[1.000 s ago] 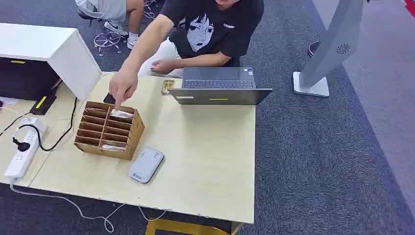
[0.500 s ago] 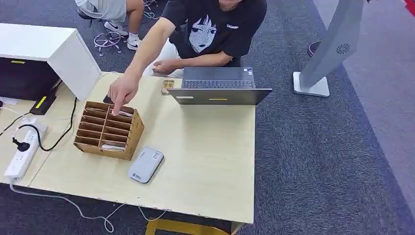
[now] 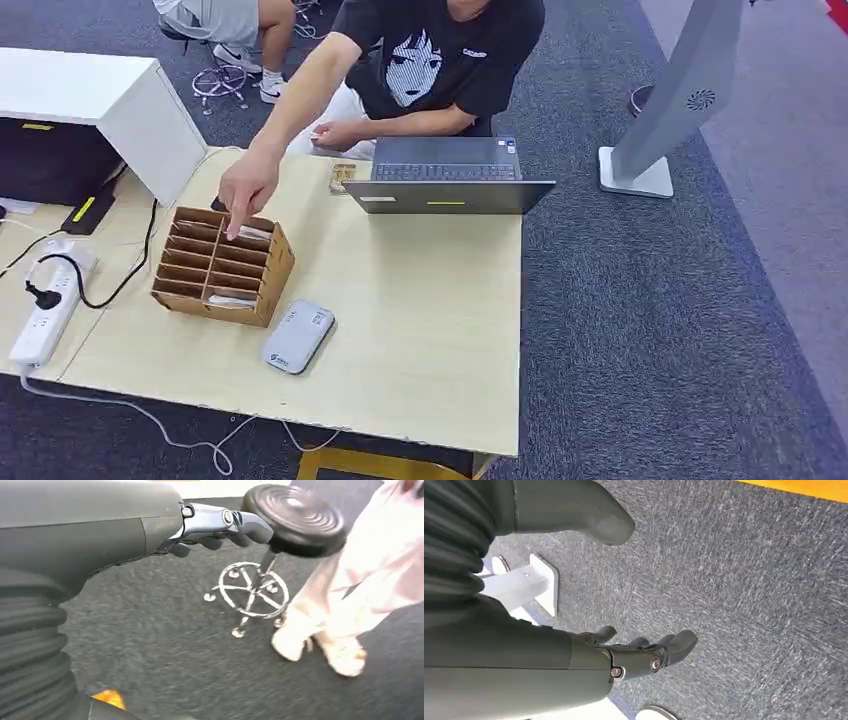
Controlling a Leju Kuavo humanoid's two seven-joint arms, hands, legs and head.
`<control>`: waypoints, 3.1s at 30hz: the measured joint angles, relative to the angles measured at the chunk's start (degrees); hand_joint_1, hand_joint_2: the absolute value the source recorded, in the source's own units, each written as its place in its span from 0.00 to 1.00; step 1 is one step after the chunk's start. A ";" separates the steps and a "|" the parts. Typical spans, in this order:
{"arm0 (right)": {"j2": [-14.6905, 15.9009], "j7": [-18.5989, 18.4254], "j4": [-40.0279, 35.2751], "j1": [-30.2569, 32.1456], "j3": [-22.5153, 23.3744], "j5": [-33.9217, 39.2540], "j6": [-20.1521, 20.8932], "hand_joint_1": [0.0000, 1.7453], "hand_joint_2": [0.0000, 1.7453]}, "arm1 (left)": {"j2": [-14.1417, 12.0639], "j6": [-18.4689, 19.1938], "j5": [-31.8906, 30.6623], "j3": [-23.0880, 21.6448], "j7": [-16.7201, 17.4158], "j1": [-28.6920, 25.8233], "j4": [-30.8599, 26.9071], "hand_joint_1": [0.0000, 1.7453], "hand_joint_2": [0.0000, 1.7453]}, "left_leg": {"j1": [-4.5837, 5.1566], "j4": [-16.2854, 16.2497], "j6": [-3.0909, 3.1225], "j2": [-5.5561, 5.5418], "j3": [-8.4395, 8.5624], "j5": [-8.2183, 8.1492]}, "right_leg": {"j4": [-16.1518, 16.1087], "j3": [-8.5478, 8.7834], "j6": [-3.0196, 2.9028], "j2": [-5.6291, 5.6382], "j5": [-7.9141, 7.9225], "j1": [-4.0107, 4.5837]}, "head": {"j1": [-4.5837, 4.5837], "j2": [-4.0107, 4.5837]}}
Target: Pass the card to the sensor for recognition and then transmit it.
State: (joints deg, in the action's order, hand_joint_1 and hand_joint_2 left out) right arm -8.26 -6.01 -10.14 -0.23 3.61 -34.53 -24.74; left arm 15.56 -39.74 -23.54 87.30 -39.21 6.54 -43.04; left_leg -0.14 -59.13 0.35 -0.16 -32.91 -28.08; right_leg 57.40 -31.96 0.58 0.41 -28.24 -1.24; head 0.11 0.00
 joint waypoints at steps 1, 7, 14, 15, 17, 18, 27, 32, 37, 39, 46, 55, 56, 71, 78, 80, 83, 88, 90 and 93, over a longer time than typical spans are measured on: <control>0.00 0.02 0.00 0.00 0.15 -0.11 0.00 0.00 1.00 | 0.02 0.02 1.54 -0.71 -0.46 -0.15 -0.36 0.00 1.00 | 0.00 0.00 0.00 0.00 0.00 0.00 | 0.00 0.01 0.00 -0.01 0.00 0.00 | 0.00 0.00; -0.02 0.11 0.00 0.07 0.74 -0.22 0.00 0.00 1.00 | 2.10 0.09 6.25 -7.08 -0.89 -1.88 -8.55 0.00 1.00 | 0.02 0.00 0.01 -0.02 -0.02 -0.01 | 0.00 0.01 0.00 0.00 0.00 -0.01 | -0.02 0.00; -0.02 0.24 0.00 0.20 0.92 -0.55 0.02 0.00 1.00 | 2.95 0.00 10.99 -12.59 -0.92 -4.23 -16.40 0.00 1.00 | -0.02 0.00 0.00 -0.01 -0.01 -0.01 | 0.00 0.02 0.00 0.01 0.00 0.03 | -0.04 0.00; -0.02 0.24 0.00 0.21 0.94 -0.87 0.02 0.00 1.00 | 2.95 0.00 12.10 -14.37 -0.92 -5.10 -19.04 0.00 1.00 | -0.02 0.00 0.00 -0.01 -0.01 -0.01 | 0.00 0.01 0.00 0.01 0.00 0.03 | 0.00 0.00; -0.02 0.24 0.00 0.24 1.01 -1.14 0.02 0.00 1.00 | 2.95 0.00 13.97 -17.82 -0.94 -6.64 -23.55 0.00 1.00 | -0.03 0.00 0.00 -0.01 -0.02 0.00 | 0.00 0.01 0.00 0.00 0.00 0.04 | -0.02 0.00; -0.02 0.24 0.00 0.23 1.07 -1.14 0.02 0.00 1.00 | 2.88 -0.07 14.82 -19.19 -0.94 -7.42 -25.52 0.00 1.00 | -0.04 0.00 0.00 -0.02 -0.02 -0.01 | 0.00 0.02 0.00 -0.01 -0.01 0.05 | 0.00 0.00; -0.02 0.13 -0.02 0.23 1.53 -1.29 0.09 0.00 1.00 | 2.25 -0.15 16.89 -27.27 -0.96 -11.77 -39.81 0.00 1.00 | -0.03 0.00 0.00 -0.01 -0.02 -0.01 | 0.00 0.03 0.00 -0.01 -0.01 0.04 | -0.02 0.00; -0.02 0.13 -0.02 0.24 1.77 -1.49 0.22 0.00 1.00 | 2.08 -0.18 17.13 -29.44 -0.96 -13.58 -46.43 0.00 1.00 | -0.04 0.00 0.00 -0.01 -0.01 0.00 | 0.00 0.04 -0.01 0.00 -0.01 0.05 | -0.02 0.00; -0.02 0.13 -0.02 0.20 1.79 -2.34 0.96 0.00 1.00 | 1.99 -0.26 16.98 -32.56 -1.00 -15.79 -57.08 0.00 1.00 | -0.03 0.00 0.00 -0.01 -0.01 -0.01 | 0.00 0.04 -0.01 -0.01 -0.01 0.05 | -0.02 0.00; -0.02 0.13 -0.02 0.21 1.79 -2.32 0.98 0.00 1.00 | 2.01 -0.33 16.85 -33.28 -1.00 -16.43 -59.82 0.00 1.00 | -0.02 0.00 0.00 0.00 -0.01 -0.01 | 0.00 0.02 -0.01 0.00 -0.01 0.03 | 0.00 0.00; -0.02 0.04 -0.02 0.17 1.77 -3.32 1.14 0.00 1.00 | 2.18 -0.33 13.94 -35.53 -1.00 -17.87 -67.88 0.00 1.00 | -0.04 0.00 0.00 -0.01 0.00 -0.01 | 0.00 0.03 -0.01 0.00 -0.01 0.05 | -0.02 0.00; 0.00 -0.09 -0.02 -0.03 1.79 -4.48 2.27 0.00 1.00 | 1.77 -0.35 -0.26 -43.01 -1.00 -18.35 -76.48 0.00 1.00 | -0.02 -0.01 0.00 0.01 0.07 0.00 | 0.00 0.04 -0.01 0.03 0.01 0.02 | 0.00 0.00; 0.00 -0.09 -0.02 -0.06 1.79 -4.61 2.36 0.00 1.00 | 1.37 -0.35 -1.52 -43.65 -1.00 -18.18 -76.50 0.00 1.00 | -0.02 -0.01 0.00 0.00 0.06 0.01 | 0.00 0.05 -0.01 0.02 0.01 0.02 | -0.02 0.00; 0.37 0.46 -0.15 -0.82 1.79 -6.32 3.17 0.00 1.00 | -5.42 -0.35 -17.14 -53.72 -0.98 -9.82 -71.58 0.00 1.00 | -0.03 -0.01 -0.08 0.02 0.07 0.09 | 0.03 0.02 -0.09 0.06 0.07 0.04 | 0.00 0.00; 0.50 0.66 -0.17 -1.31 1.81 -7.45 3.87 0.00 1.00 | -6.73 -0.33 -29.04 -57.66 -0.98 -2.98 -68.76 0.00 1.00 | -0.02 -0.02 -0.04 -0.02 0.05 0.14 | 0.02 0.03 -0.07 0.01 0.13 0.04 | -0.02 0.00; 0.55 0.77 -0.22 -1.55 1.86 -7.48 3.96 0.00 1.00 | -7.02 -0.33 -32.56 -58.95 -0.98 0.07 -67.03 0.00 1.00 | -0.02 -0.02 -0.08 -0.03 0.05 0.24 | 0.02 0.02 -0.07 0.01 0.22 0.04 | 0.00 0.00; 0.63 0.98 -0.24 -1.69 1.99 -8.13 4.07 0.00 1.00 | -7.63 -0.33 -37.89 -60.65 -0.98 4.74 -62.66 0.00 1.00 | -0.02 -0.03 -0.05 -0.02 0.05 0.30 | 0.03 0.00 -0.05 0.03 0.28 0.04 | -0.02 0.00; 0.83 1.44 -0.24 -1.81 2.29 -8.66 4.13 0.00 1.00 | -8.20 -0.33 -45.74 -61.85 -0.43 11.95 -55.60 0.00 1.00 | -0.03 -0.03 -0.06 -0.03 0.03 0.31 | 0.03 0.01 -0.05 0.02 0.29 0.04 | -0.02 0.00; 0.85 1.53 -0.26 -2.05 2.32 -9.05 4.22 0.00 1.00 | -9.06 -0.33 -51.12 -61.85 2.09 15.31 -51.90 0.00 1.00 | -0.03 -0.03 -0.05 -0.01 0.02 0.32 | 0.04 0.00 -0.07 0.05 0.30 0.04 | -0.02 0.00; 0.87 1.53 -0.33 -2.32 2.51 -9.31 4.57 0.00 1.00 | -12.56 -0.33 -55.32 -62.09 10.17 20.33 -45.08 0.00 1.00 | -0.03 -0.03 -0.08 0.11 0.03 0.34 | 0.07 -0.06 -0.14 0.17 0.35 0.05 | -0.02 0.00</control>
State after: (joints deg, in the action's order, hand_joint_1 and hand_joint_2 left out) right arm -7.39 -4.48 -10.47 -2.55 6.12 -43.85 -20.18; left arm 3.00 -40.06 -78.85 25.20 -29.05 26.87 -88.12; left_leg -0.17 -59.16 0.27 -0.06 -32.88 -27.74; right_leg 57.47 -32.02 0.44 0.58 -27.88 -1.19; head 0.09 0.00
